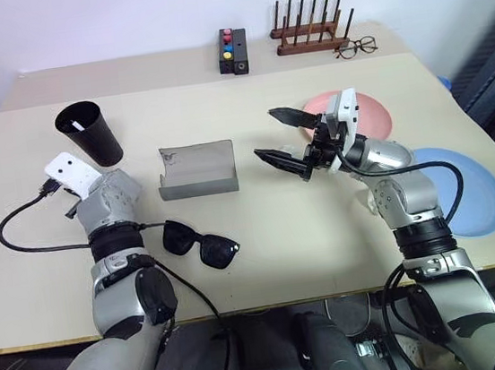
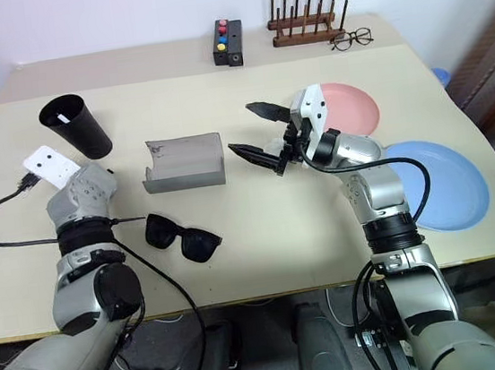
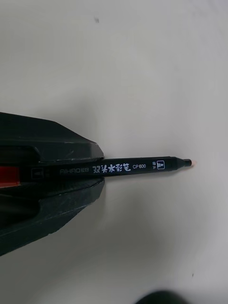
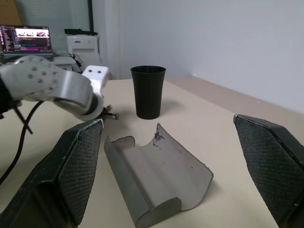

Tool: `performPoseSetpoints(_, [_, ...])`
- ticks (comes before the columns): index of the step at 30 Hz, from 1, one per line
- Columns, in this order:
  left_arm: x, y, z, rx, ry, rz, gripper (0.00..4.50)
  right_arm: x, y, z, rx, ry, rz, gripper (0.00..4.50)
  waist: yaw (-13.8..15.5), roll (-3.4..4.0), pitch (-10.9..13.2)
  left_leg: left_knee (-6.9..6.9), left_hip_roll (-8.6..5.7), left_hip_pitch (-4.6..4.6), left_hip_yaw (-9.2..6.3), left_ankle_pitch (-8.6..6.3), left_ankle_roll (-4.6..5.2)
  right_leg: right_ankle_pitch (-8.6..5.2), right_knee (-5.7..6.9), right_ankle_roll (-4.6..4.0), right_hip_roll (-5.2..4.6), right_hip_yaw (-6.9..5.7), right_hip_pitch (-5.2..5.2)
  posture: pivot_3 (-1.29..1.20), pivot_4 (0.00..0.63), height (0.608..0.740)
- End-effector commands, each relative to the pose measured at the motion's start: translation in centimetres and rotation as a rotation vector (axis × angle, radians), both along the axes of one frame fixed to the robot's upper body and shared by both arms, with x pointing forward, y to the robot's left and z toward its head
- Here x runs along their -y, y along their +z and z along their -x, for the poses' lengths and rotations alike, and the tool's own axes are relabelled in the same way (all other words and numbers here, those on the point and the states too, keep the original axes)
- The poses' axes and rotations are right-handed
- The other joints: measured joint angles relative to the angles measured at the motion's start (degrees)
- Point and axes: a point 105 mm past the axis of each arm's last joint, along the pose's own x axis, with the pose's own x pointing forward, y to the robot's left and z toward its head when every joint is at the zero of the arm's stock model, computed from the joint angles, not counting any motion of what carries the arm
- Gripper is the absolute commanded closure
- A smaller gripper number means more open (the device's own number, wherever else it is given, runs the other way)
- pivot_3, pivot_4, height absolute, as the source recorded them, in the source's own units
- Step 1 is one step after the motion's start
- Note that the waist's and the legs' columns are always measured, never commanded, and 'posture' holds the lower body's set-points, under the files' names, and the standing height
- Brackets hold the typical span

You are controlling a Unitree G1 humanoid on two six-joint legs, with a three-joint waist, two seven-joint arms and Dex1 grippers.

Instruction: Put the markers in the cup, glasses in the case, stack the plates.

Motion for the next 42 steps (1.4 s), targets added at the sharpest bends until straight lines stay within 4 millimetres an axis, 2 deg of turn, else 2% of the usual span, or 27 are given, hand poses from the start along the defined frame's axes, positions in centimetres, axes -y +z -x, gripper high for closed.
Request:
performPoseSetpoints(1, [-2.3, 1.9, 3.0, 0.216, 0.096, -0.062, 4.45, 0.1, 1.4, 0.1, 0.062, -0.002, -0.018, 0.0, -0.15, 0.0, 0.0, -0.03, 0.01, 0.01, 0.01, 0.0, 0.0, 0.0, -0.01, 0.0, -0.02, 0.03, -0.01, 0.0, 0.15, 0.74])
performPoseSetpoints(3, [-3.2, 2.9, 4.8, 0.333, 0.117, -0.092, 4.45, 0.0, 1.5, 0.0, 0.066, 0.001, -0.018, 0.0, -0.14, 0.0, 0.0, -0.05, 0.04, -0.06, 0.02, 0.0, -0.01, 0.0, -0.03, 0.0, 0.0, 0.05, -0.09, 0.0, 0.15, 0.74])
performPoseSetpoints(7, [-5.0, 7.0, 7.1, 0.655, 0.131, -0.201, 4.45, -0.1, 1.6, -0.2, 0.07, 0.01, -0.018, 0.0, 0.64, -0.01, 0.01, -0.02, 0.05, -0.16, 0.0, 0.0, -0.02, 0.02, -0.09, -0.05, 0.02, -0.02, -0.11, 0.0, 0.15, 0.74])
performPoseSetpoints(9, [-5.0, 9.0, 6.6, 0.762, 0.086, -0.253, 4.45, -0.3, 1.6, -0.3, 0.071, 0.017, -0.016, 0.0, 0.99, -0.01, 0.01, 0.04, 0.05, -0.18, -0.06, 0.04, -0.05, 0.06, -0.26, -0.12, 0.05, -0.12, 0.01, 0.0, 0.15, 0.74])
performPoseSetpoints(14, [-3.7, 14.0, 3.8, 0.934, -0.059, -0.408, 4.45, -0.6, 1.7, -0.6, 0.074, 0.031, -0.019, 0.0, 1.35, -0.03, -0.01, 0.17, 0.01, -0.17, -0.04, 0.13, 0.09, 0.17, -0.65, -0.22, 0.07, -0.14, 0.33, 0.0, 0.15, 0.74])
performPoseSetpoints(19, [-2.1, 17.2, 1.1, 1.002, -0.173, -0.579, 4.45, -0.9, 1.8, -0.5, 0.077, 0.037, -0.027, 0.0, 0.96, -0.02, 0.0, 0.03, 0.02, -0.18, -0.02, 0.13, 0.1, 0.23, -0.66, -0.09, 0.09, -0.14, 0.21, 0.0, 0.15, 0.74])
performPoseSetpoints(25, [-0.5, 18.5, -1.5, 0.973, -0.256, -0.753, 4.45, -0.6, 1.7, -0.2, 0.078, 0.026, -0.035, 0.0, 0.29, -0.02, 0.0, 0.0, 0.03, -0.37, -0.01, 0.12, 0.11, 0.28, -0.63, -0.01, 0.08, -0.14, -0.03, 0.0, 0.15, 0.74])
performPoseSetpoints(32, [1.6, 19.9, -2.7, 0.959, -0.325, -0.915, 4.45, 0.0, 1.6, 0.1, 0.071, 0.008, -0.028, 0.0, 0.47, -0.01, 0.01, 0.01, 0.03, -0.5, -0.03, 0.11, 0.13, 0.31, -0.6, 0.04, 0.07, -0.15, -0.14, 0.0, 0.15, 0.74])
performPoseSetpoints(42, [1.5, 19.7, -3.5, 0.92, -0.314, -0.905, 4.45, 0.6, 1.5, 0.5, 0.059, -0.005, -0.014, 0.0, 0.34, -0.01, 0.01, 0.02, 0.03, -0.52, -0.03, 0.11, 0.14, 0.34, -0.58, 0.08, 0.06, -0.16, -0.16, 0.0, 0.15, 0.74])
